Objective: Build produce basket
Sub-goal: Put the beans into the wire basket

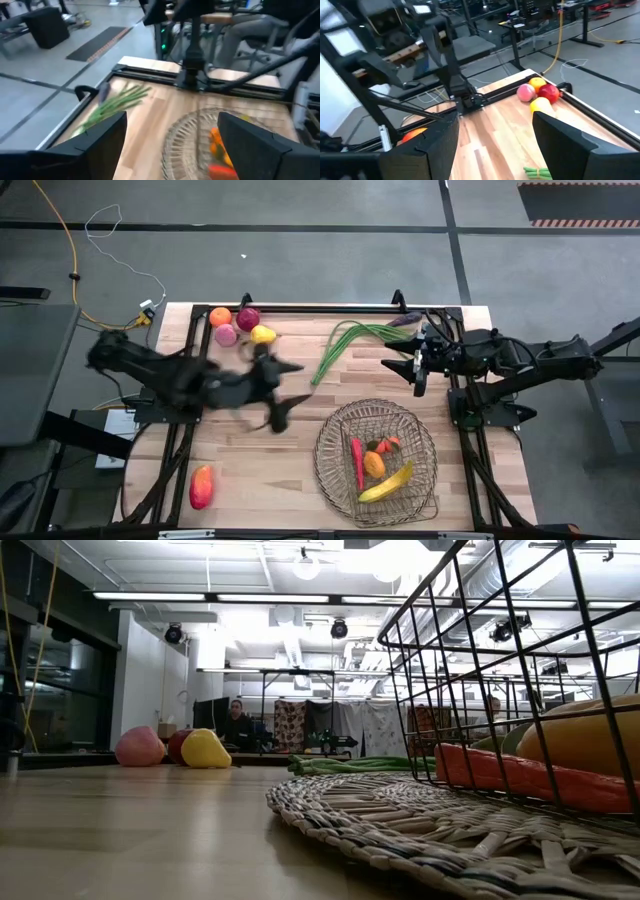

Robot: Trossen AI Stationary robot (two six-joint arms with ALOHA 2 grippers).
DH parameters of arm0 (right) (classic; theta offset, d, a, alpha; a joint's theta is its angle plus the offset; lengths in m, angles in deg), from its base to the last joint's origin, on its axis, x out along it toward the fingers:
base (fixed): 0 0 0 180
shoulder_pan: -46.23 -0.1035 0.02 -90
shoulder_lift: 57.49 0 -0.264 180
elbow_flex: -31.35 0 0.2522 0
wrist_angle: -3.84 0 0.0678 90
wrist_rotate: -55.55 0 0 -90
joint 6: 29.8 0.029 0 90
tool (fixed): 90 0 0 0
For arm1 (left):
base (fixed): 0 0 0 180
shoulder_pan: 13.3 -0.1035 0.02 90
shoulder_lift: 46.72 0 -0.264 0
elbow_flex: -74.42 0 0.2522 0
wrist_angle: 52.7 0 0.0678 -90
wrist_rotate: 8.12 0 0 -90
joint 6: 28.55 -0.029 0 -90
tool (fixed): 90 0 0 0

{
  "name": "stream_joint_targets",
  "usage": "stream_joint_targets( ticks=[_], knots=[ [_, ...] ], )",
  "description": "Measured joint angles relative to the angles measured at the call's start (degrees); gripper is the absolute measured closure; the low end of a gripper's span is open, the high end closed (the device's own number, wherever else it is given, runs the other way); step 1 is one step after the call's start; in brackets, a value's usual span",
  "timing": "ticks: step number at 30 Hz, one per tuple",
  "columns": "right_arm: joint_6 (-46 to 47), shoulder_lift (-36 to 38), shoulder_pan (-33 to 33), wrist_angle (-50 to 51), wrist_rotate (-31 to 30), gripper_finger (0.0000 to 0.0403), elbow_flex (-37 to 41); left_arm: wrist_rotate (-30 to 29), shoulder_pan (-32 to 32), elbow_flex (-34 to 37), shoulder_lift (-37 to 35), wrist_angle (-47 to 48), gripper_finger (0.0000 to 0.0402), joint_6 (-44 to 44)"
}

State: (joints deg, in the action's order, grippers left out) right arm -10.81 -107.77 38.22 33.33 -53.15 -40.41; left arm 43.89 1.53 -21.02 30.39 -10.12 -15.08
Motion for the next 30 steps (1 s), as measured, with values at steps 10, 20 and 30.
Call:
stream_joint_targets(
  ticks=[10,20,30],
  knots=[
    [0.0,0.0,0.0,1.1,0.5,0.0158,0.0,-5.0,8.5,28.4,-21.0,-11.0,0.0103,9.7],
    [1.7,-0.4,0.0,3.0,0.5,0.0158,0.0,-7.9,7.5,34.0,-30.6,-14.4,0.0103,8.0],
    [1.6,-0.7,0.0,3.3,0.5,0.0158,0.0,-9.2,6.5,34.0,-31.4,-16.7,0.0103,7.3]
  ],
)
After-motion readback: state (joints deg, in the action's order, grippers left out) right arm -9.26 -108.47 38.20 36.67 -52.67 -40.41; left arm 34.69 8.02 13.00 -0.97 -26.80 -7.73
